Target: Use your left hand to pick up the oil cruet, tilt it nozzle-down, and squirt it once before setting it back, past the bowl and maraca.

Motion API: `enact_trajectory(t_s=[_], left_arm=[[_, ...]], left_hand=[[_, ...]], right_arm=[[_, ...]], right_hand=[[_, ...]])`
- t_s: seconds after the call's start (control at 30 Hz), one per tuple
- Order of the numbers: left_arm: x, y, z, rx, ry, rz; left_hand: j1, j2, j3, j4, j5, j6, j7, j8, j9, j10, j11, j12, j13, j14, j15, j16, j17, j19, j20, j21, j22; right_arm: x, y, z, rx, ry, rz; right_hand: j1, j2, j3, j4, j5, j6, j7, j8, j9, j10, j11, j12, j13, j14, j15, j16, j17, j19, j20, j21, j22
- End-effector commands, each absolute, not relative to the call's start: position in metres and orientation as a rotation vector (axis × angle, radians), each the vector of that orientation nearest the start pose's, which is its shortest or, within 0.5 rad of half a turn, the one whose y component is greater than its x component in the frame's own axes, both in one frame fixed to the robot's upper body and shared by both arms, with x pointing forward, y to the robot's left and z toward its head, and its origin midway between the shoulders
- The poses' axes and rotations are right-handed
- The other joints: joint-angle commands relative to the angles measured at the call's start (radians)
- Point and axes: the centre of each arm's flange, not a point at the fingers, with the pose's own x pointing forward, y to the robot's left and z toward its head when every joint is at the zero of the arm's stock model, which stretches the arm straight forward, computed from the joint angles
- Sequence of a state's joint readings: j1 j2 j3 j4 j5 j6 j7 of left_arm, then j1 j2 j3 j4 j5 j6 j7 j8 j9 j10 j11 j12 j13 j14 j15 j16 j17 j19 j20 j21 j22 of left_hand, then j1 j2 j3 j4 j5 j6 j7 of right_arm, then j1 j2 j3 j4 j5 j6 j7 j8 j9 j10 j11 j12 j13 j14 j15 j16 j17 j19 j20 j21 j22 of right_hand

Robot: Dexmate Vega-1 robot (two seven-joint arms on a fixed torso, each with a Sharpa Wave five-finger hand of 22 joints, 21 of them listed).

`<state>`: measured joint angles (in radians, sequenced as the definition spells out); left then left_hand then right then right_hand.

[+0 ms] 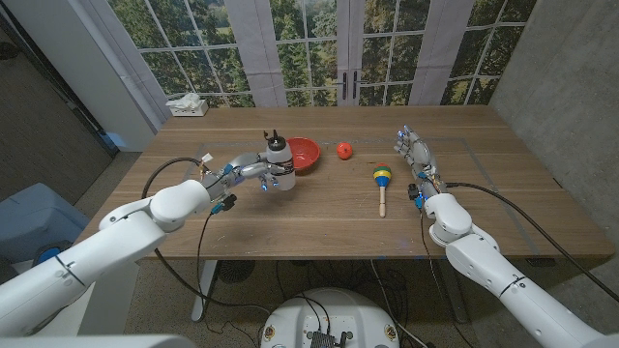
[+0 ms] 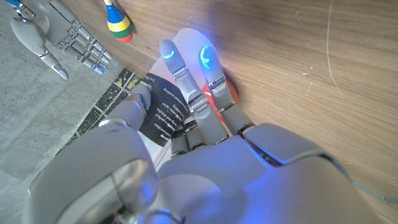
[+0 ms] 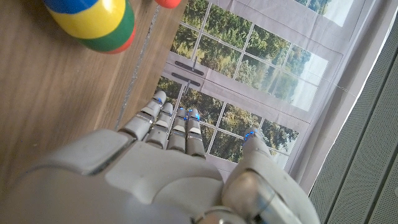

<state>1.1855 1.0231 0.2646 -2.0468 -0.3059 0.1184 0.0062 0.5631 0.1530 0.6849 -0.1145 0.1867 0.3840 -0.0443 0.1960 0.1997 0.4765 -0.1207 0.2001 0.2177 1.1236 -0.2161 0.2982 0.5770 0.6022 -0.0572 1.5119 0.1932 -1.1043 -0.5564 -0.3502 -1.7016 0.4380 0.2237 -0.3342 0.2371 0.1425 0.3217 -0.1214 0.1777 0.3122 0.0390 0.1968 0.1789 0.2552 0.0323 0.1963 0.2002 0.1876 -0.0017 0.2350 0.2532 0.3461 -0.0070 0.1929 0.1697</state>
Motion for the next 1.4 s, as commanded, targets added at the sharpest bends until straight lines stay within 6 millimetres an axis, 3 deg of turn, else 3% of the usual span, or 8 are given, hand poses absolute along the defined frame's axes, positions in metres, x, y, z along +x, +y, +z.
enact_trajectory(t_s=[0.03, 0.43, 0.57, 0.6, 0.63, 1.03, 1.23, 1.4], left_arm=[[0.533, 0.263, -0.037, 0.774, -0.454, -0.427], [0.548, 0.257, -0.048, 0.807, -0.431, -0.48], [0.552, 0.255, -0.05, 0.829, -0.424, -0.488], [0.552, 0.254, -0.05, 0.83, -0.421, -0.493], [0.553, 0.254, -0.05, 0.833, -0.422, -0.494], [0.547, 0.249, -0.045, 0.929, -0.464, -0.432], [0.544, 0.248, -0.045, 0.957, -0.477, -0.411], [0.539, 0.249, -0.045, 0.978, -0.485, -0.389]], left_hand=[[-0.004, -0.001, 0.006, 0.003, 0.005, 0.003, 0.003, 0.002, 0.002, 0.002, 0.004, 0.006, 0.0, -0.006, -0.011, -0.004, 0.003, 0.007, -0.146, 0.008, 0.002], [-0.017, -0.022, 0.009, -0.011, 0.004, 0.014, 0.005, 0.005, 0.0, 0.005, 0.006, 0.007, -0.005, -0.016, -0.013, -0.014, 0.001, -0.01, -0.132, -0.002, -0.003], [-0.022, -0.038, 0.008, -0.022, 0.003, 0.02, 0.002, 0.006, -0.001, 0.015, 0.001, 0.01, -0.008, -0.012, -0.013, -0.013, 0.002, 0.001, -0.132, -0.005, -0.008], [-0.025, -0.067, 0.0, -0.039, 0.001, 0.025, -0.002, 0.008, -0.002, 0.02, -0.004, 0.011, -0.01, -0.007, -0.012, -0.012, 0.001, 0.013, -0.136, -0.007, -0.01], [-0.025, -0.071, -0.001, -0.042, 0.001, 0.026, -0.001, 0.008, -0.003, 0.022, -0.005, 0.012, -0.011, -0.004, -0.013, -0.012, 0.0, 0.016, -0.137, -0.007, -0.011], [-0.038, -0.097, -0.005, -0.047, 0.002, 0.026, -0.005, 0.007, -0.004, 0.033, -0.01, 0.014, -0.014, -0.015, -0.013, -0.035, -0.026, 0.022, -0.143, -0.014, -0.012], [-0.02, -0.178, -0.015, -0.074, 0.003, 0.012, -0.024, 0.003, -0.007, 0.034, -0.021, 0.009, -0.018, -0.043, -0.017, -0.073, -0.064, 0.012, -0.147, -0.028, -0.012], [-0.009, -0.221, -0.021, -0.072, 0.002, -0.014, -0.035, -0.005, -0.009, 0.026, -0.023, 0.004, -0.019, -0.057, -0.017, -0.088, -0.085, -0.005, -0.139, -0.049, -0.016]], right_arm=[[0.57, -0.246, -0.053, -0.055, -0.644, 0.042], [0.571, -0.246, -0.054, -0.053, -0.642, 0.041], [0.571, -0.246, -0.053, -0.052, -0.645, 0.037], [0.571, -0.246, -0.053, -0.054, -0.644, 0.036], [0.57, -0.246, -0.053, -0.056, -0.644, 0.036], [0.567, -0.248, -0.056, -0.048, -0.651, 0.034], [0.563, -0.247, -0.055, -0.055, -0.662, 0.037], [0.562, -0.246, -0.055, -0.059, -0.665, 0.041]], right_hand=[[0.002, -0.006, 0.001, 0.0, 0.002, 0.005, -0.008, -0.003, 0.006, 0.001, -0.002, 0.003, 0.001, -0.001, 0.008, 0.0, 0.002, -0.003, 0.006, 0.002, 0.003], [-0.003, -0.009, -0.002, 0.002, 0.0, 0.004, -0.012, -0.003, 0.006, -0.001, -0.001, 0.002, 0.001, -0.002, 0.009, 0.0, 0.002, -0.003, 0.009, 0.002, 0.003], [-0.006, -0.01, -0.003, 0.004, 0.0, 0.004, -0.012, -0.003, 0.006, -0.002, -0.001, 0.002, 0.001, -0.003, 0.009, 0.0, 0.002, -0.004, 0.01, 0.002, 0.003], [-0.008, -0.01, -0.003, 0.005, -0.001, 0.005, -0.012, -0.003, 0.006, -0.002, -0.001, 0.002, 0.001, -0.004, 0.009, 0.0, 0.003, -0.005, 0.012, 0.001, 0.003], [-0.009, -0.01, -0.004, 0.006, -0.001, 0.005, -0.012, -0.003, 0.006, -0.001, -0.001, 0.002, 0.001, -0.004, 0.01, 0.0, 0.003, -0.006, 0.012, 0.001, 0.003], [-0.022, -0.01, -0.008, 0.014, -0.003, 0.005, -0.011, -0.003, 0.006, -0.003, -0.002, 0.002, 0.001, -0.004, 0.012, 0.0, 0.005, -0.006, 0.019, 0.001, 0.003], [-0.029, -0.012, -0.011, 0.018, -0.003, 0.005, -0.008, -0.003, 0.006, -0.003, 0.0, 0.002, 0.001, -0.005, 0.013, 0.0, 0.005, -0.006, 0.021, 0.002, 0.003], [-0.032, -0.013, -0.012, 0.019, -0.004, 0.005, -0.005, -0.003, 0.006, -0.003, -0.002, 0.003, 0.001, -0.005, 0.013, 0.0, 0.005, -0.007, 0.022, 0.001, 0.003]])
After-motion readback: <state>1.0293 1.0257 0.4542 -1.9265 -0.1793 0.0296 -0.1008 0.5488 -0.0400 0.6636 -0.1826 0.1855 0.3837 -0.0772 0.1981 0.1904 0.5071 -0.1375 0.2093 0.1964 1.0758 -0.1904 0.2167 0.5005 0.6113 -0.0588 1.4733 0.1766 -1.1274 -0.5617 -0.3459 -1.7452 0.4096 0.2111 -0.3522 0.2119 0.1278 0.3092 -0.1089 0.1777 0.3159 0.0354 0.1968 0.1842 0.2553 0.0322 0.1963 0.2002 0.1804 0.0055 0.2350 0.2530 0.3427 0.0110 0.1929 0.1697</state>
